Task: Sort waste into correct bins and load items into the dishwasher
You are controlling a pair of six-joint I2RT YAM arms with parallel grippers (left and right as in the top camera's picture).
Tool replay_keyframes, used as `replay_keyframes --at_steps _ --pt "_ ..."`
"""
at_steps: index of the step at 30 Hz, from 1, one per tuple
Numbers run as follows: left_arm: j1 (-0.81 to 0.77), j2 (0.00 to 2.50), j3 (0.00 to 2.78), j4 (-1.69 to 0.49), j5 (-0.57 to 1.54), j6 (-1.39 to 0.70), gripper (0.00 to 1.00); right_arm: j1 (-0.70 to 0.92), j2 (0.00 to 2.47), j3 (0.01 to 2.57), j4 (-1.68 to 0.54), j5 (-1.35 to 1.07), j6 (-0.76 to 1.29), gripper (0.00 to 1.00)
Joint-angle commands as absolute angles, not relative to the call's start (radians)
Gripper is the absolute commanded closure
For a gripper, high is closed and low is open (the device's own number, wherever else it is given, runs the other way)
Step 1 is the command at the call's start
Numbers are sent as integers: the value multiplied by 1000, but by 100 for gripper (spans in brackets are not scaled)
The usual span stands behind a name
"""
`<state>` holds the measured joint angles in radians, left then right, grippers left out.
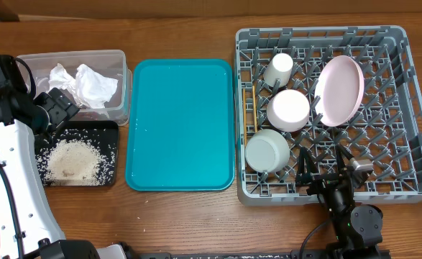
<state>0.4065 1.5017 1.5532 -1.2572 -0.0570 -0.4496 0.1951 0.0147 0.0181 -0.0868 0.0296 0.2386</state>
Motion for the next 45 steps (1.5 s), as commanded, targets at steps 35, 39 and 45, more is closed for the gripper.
replay_keyframes --at_steps 35,39,45 --pt "121 1062 1567 -1256 -59 -442 0 188 3 8 -81 24 235 0" --pt "37 939 1567 -1257 -60 -442 0 188 3 8 -81 24 235 0" --pt "-43 777 1567 -1275 -59 -442 0 188 3 8 -81 24 235 0"
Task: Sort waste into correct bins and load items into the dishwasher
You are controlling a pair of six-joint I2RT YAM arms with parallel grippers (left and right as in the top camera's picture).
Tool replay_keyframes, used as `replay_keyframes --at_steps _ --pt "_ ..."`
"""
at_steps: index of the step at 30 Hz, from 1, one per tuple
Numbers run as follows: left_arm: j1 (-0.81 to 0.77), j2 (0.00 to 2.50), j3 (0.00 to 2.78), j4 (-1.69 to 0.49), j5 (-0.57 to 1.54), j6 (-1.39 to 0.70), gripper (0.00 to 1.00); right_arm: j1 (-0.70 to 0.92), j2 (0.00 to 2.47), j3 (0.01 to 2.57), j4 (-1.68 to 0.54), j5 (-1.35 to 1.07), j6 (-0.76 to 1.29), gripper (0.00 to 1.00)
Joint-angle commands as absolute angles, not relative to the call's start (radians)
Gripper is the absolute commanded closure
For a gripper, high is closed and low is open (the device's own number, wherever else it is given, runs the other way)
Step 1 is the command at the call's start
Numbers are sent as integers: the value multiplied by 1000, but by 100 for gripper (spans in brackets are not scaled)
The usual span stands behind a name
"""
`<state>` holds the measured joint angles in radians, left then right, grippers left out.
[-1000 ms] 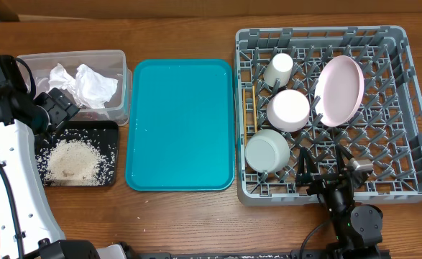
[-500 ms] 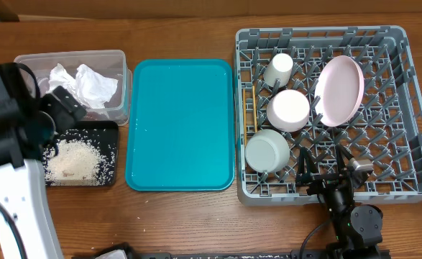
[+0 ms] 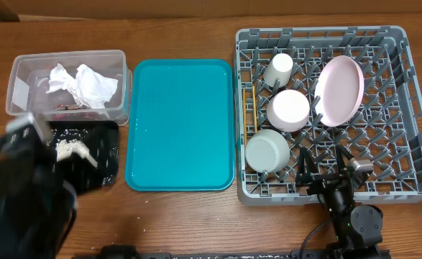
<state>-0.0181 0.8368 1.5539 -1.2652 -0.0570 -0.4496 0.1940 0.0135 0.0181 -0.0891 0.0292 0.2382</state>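
A grey dish rack [image 3: 412, 108] at the right holds a pink plate [image 3: 340, 90], a white cup [image 3: 278, 68], a white bowl [image 3: 290, 108], a grey-green bowl [image 3: 267, 150] and chopsticks [image 3: 253, 108]. The teal tray [image 3: 180, 126] in the middle has nothing on it. A clear bin [image 3: 16, 79] at the far left holds crumpled white tissue [image 3: 85, 83]. In front of it a black bin [image 3: 106, 144] holds rice [image 3: 70, 149]. My left arm [image 3: 24, 194] is a dark blur over that bin's front left; its fingers cannot be made out. My right gripper [image 3: 320, 173] stands open at the rack's front edge.
The rack's front wall lies right at the right gripper's fingers. The table's front edge runs just below both arms. Bare wood shows between the black bin, the tray and the front edge.
My left arm was at the left edge, by the back left corner of the black bin. It now lies blurred lower down, over that bin's front left. The right arm has not moved.
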Motion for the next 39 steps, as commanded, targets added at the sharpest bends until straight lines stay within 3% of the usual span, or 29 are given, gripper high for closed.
replay_keyframes --at_steps 1,9,15,39 --pt "-43 759 1567 -1282 -59 -442 0 188 3 8 -81 24 235 0" --pt "-43 654 1555 -1392 -78 -442 0 188 3 8 -81 24 235 0" --pt "-43 588 1405 -1336 -77 -496 0 188 3 8 -81 24 235 0" --pt "-48 317 387 -264 -3 -605 0 188 3 8 -81 24 235 0"
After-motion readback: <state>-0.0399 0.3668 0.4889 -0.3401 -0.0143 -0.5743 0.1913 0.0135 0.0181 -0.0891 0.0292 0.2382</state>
